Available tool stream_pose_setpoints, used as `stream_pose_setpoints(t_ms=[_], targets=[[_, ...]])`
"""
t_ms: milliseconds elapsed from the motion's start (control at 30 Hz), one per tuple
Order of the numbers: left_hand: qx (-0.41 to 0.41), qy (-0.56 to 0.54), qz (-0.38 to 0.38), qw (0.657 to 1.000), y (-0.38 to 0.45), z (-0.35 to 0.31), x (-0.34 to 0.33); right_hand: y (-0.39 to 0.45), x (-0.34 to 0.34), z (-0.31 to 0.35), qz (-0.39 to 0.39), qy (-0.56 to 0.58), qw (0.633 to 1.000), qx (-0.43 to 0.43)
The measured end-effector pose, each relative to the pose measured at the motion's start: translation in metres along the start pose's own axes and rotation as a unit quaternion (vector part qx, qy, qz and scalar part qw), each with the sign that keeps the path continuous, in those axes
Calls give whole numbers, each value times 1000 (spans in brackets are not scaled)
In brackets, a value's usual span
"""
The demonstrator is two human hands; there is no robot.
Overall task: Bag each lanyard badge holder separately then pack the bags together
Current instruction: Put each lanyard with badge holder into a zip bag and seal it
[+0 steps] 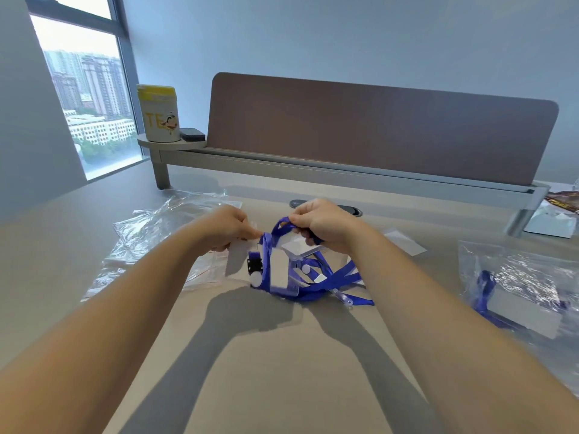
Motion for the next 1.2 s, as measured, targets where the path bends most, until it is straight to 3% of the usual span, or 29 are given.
stream_pose_setpoints(t_ms=[100,233,400,500,633,733,867,967,1100,1200], targets=[[22,-112,-90,989,2,-1,9,-7,-5,21,-80,-68,988,115],[78,-248,-166,951,-4,0,18,-25,-14,41,-167,-157,940,253],[170,-453,-160,860,-15,9,27,-44,-27,55,-177,-211,891,360],[199,-493,-148,834,-23,21,37,-55,-38,60,-167,-277,844,428],[253,-522,-108,807,-35,45,42,-66,-54,53,-143,-308,811,477],[294,-505,-84,807,-41,63,48,-70,-71,51,-133,-336,775,519],[310,-508,-76,800,-37,81,63,-69,-88,61,-187,-324,736,564],[308,-487,-56,815,-31,93,74,-61,-101,66,-191,-314,724,583],[256,-444,-36,858,-18,99,84,-34,-107,62,-222,-268,758,551],[192,-365,-90,907,0,110,90,-11,-100,52,-257,-220,806,485]])
Point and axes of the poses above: each hand's wrist, its own y-axis towards the middle knuckle, its own x-axis out of the back of the hand, z = x × y, the point moved 5 cm from there along y, towards the middle knuckle, and after that the axes turned 14 degrees about -z, right-handed, at the moved point
